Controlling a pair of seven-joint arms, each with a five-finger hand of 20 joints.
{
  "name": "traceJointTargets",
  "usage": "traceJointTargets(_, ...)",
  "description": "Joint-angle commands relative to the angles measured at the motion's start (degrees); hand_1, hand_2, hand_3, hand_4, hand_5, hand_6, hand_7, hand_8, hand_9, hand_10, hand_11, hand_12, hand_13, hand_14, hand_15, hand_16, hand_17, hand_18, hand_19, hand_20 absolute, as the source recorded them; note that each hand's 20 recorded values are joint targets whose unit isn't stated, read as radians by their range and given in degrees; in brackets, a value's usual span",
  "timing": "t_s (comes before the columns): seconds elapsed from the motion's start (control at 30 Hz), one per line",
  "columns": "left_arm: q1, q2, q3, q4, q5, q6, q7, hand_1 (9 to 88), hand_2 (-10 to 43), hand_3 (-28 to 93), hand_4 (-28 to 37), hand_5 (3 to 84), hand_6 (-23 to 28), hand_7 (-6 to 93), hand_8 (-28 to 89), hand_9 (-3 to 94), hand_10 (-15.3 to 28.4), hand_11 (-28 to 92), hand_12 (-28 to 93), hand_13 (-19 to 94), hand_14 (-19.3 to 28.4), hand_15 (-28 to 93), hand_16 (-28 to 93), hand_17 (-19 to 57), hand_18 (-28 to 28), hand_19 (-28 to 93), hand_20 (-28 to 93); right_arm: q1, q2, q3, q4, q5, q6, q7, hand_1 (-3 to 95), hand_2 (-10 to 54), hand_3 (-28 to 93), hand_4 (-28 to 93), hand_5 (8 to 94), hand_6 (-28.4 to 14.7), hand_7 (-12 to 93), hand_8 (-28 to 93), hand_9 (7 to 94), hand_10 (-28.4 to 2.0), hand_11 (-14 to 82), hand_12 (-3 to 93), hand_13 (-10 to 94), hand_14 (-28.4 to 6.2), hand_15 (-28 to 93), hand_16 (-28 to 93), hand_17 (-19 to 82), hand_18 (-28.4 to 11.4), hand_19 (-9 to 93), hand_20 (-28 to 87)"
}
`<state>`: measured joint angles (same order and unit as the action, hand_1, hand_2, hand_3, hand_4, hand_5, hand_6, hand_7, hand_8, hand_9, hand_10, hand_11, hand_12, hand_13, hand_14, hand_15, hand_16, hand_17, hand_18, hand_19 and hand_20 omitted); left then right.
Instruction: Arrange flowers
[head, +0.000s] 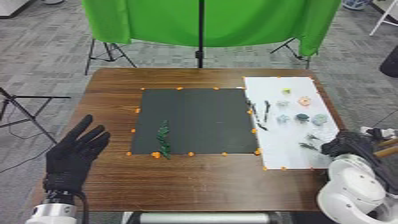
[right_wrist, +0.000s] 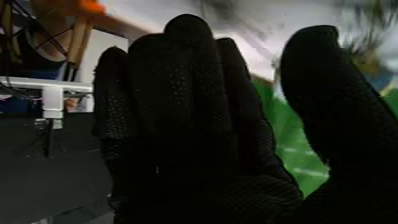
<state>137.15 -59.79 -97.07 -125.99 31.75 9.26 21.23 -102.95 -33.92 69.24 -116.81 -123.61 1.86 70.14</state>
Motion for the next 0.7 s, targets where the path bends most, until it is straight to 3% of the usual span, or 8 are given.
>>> traceJointTargets(0.03,0.21,-1.24,-0.06,0.12,0.75,-0.86,-1.26,22.5,4.8,82,-24.7,36.2,8.1,11.5,-10,34.9,20.5,21,10,23,28.4,48,-8,-11.1,27.8,56,1,5.68,1.33,-7.4,4.4,-5.44,0.2,-0.22,46.5,-8.9,70,-27,72.6,-4.5,17,-4,78.3,-15.4,36.5,17.2,75,-11.1,66,14,46,-21.4,93,2)
traceJointTargets(0.13,0.11,-1.51,-0.19,0.08,1.02,-1.06,-1.52,22.6,4.8,82,-24.8,36.1,8.1,11.5,-10,34.9,20.5,21,10,23,28.4,48,-8,-11.1,27.8,56,1,5.66,1.53,-7.44,4.48,-6.34,1.48,0.2,54.0,-9.5,67,-28,82.5,-2.7,21,4,85.4,-12.5,34.7,20.9,79,-8.9,64,16,49,-19.9,93,7)
traceJointTargets(0.27,0.55,-0.58,0.07,-0.06,0.32,-0.39,-0.49,22.6,4.8,82,-24.7,36.1,8.1,11.5,-10,34.9,20.6,21,10,23,28.4,49,-8,-11.1,27.8,56,1,4.89,2.02,-6.32,3.26,-9.34,3.57,0.12,55.5,-9.5,68,-28,85.2,-2.6,21,6,88.1,-12.2,35.9,20.5,82,-8.0,65,18,50,-19.8,93,14)
traceJointTargets(0.5,1.01,-0.5,-0.47,-0.42,0.32,-0.14,-0.54,22.5,4.8,82,-24.7,36.1,8.1,11.5,-10,34.9,20.6,21,10,23,28.4,49,-9,-11.1,27.8,56,1,5.76,1.81,-4.19,-3.19,-11.0,4.59,-1.76,55.8,-9.5,70,-28,86.8,-3.1,21,7,89.5,-12.5,36.7,20.0,83,-8.0,66,18,51,-20.1,93,21)
traceJointTargets(0.7,2.14,1.0,-0.78,-1.13,-0.48,0.81,1.06,22.6,4.9,82,-24.7,36.1,8.1,11.4,-10,34.9,20.6,21,10,23,28.4,49,-9,-11.1,27.8,56,1,18.41,-2.75,-13.7,-8.15,-7.61,4.71,-6.52,55.4,-9.5,70,-28,87.3,-2.8,20,8,90.0,-12.5,37.2,19.9,83,-7.8,67,19,52,-20.3,93,23)
